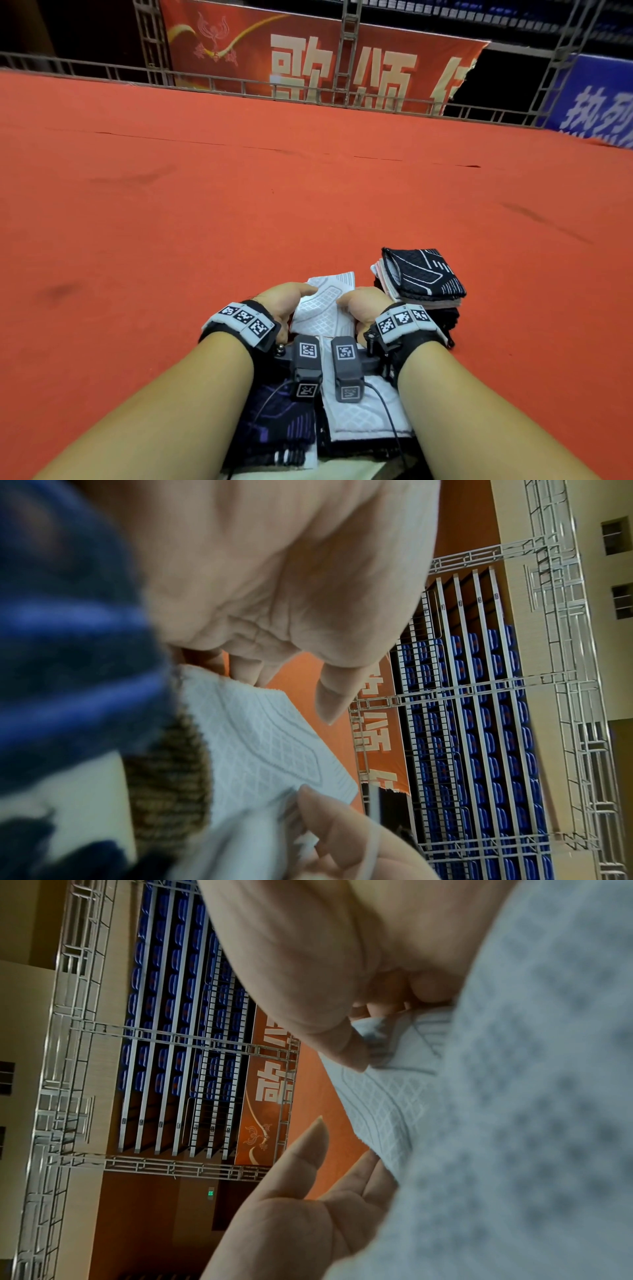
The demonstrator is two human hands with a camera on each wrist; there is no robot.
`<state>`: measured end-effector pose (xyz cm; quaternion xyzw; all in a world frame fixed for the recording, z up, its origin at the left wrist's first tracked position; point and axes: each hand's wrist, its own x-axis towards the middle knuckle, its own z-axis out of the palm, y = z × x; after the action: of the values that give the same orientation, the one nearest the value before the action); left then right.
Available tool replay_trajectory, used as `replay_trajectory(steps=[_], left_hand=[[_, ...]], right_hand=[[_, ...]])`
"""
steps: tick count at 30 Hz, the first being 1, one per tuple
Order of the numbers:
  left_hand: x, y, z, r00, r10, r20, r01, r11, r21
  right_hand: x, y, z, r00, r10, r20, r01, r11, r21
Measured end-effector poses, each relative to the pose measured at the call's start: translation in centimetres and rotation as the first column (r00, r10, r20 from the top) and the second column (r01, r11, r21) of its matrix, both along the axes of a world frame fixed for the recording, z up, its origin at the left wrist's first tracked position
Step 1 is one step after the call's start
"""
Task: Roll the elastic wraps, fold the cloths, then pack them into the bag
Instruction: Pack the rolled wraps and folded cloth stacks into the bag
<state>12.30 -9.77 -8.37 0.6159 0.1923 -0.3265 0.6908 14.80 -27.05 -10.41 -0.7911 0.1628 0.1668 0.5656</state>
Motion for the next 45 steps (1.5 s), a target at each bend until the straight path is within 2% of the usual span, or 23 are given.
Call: replay_trajectory(steps=[5,7,10,13,17,21,25,28,31,33,36,38,39,40,41,42,43,45], left_hand=[[0.7,0.1,0.0,0.999,0.034,0.000,-0.034,0.999,0.017],[0.5,0.2,1.4,0.997,0.067,0.043,-0.068,0.997,0.024],[0.3,1.0,3.9,0.974,0.125,0.186,-0.139,0.988,0.062],[-0.6,2.5,6.6,0.921,0.151,0.359,-0.208,0.970,0.126],[-3.4,4.6,10.0,0.905,0.172,0.390,-0.206,0.977,0.047],[-6.6,6.6,11.6,0.906,0.178,0.385,-0.171,0.984,-0.053],[-9.8,8.3,11.9,0.893,0.158,0.420,-0.154,0.987,-0.044],[-12.1,8.8,11.3,0.907,0.146,0.395,-0.144,0.989,-0.035],[-13.9,8.7,10.1,0.934,-0.003,0.357,-0.022,0.998,0.065],[-15.0,8.3,9.4,0.934,-0.114,0.340,0.059,0.984,0.166],[-16.1,8.3,9.3,0.917,-0.260,0.302,0.141,0.921,0.364],[-16.1,8.7,9.5,0.895,-0.297,0.334,0.103,0.864,0.492],[-15.9,9.0,9.6,0.866,-0.335,0.371,0.042,0.788,0.615],[-15.8,9.5,9.5,0.832,-0.394,0.389,-0.031,0.668,0.744],[-16.0,9.8,9.4,0.807,-0.465,0.363,-0.073,0.532,0.843],[-16.3,9.9,9.2,0.796,-0.515,0.317,-0.074,0.438,0.896],[-16.5,10.1,8.8,0.797,-0.540,0.269,-0.046,0.389,0.920],[-16.5,10.4,7.9,0.823,-0.535,0.191,0.025,0.371,0.928]], right_hand=[[-0.6,0.6,1.2,0.994,-0.050,0.096,0.041,0.995,0.091],[-0.8,1.0,2.0,0.983,-0.089,0.159,0.064,0.986,0.156],[-1.9,1.6,4.4,0.965,-0.140,0.222,0.081,0.964,0.253],[-3.5,2.3,7.2,0.938,-0.171,0.302,0.050,0.927,0.371],[-6.3,3.4,10.7,0.930,-0.153,0.335,-0.030,0.876,0.482],[-9.5,4.4,13.5,0.941,-0.110,0.321,-0.075,0.856,0.512],[-12.2,5.2,14.9,0.960,-0.032,0.278,-0.093,0.902,0.422],[-13.8,5.5,14.9,0.965,0.036,0.261,-0.102,0.964,0.246],[-15.2,5.4,14.6,0.957,0.176,0.229,-0.174,0.984,-0.028],[-16.1,4.9,14.3,0.955,0.241,0.173,-0.220,0.967,-0.130],[-17.1,4.1,14.0,0.958,0.254,0.130,-0.227,0.955,-0.190],[-17.5,3.8,13.8,0.958,0.260,0.124,-0.231,0.950,-0.207],[-17.5,3.8,13.7,0.957,0.263,0.124,-0.233,0.948,-0.216],[-17.8,3.8,13.7,0.956,0.266,0.126,-0.235,0.947,-0.219],[-17.8,3.9,13.5,0.955,0.269,0.127,-0.237,0.945,-0.224],[-17.8,4.0,13.4,0.954,0.271,0.130,-0.239,0.945,-0.223],[-17.9,4.1,13.5,0.953,0.276,0.128,-0.243,0.944,-0.225],[-18.4,4.5,13.8,0.954,0.272,0.128,-0.244,0.950,-0.197]])
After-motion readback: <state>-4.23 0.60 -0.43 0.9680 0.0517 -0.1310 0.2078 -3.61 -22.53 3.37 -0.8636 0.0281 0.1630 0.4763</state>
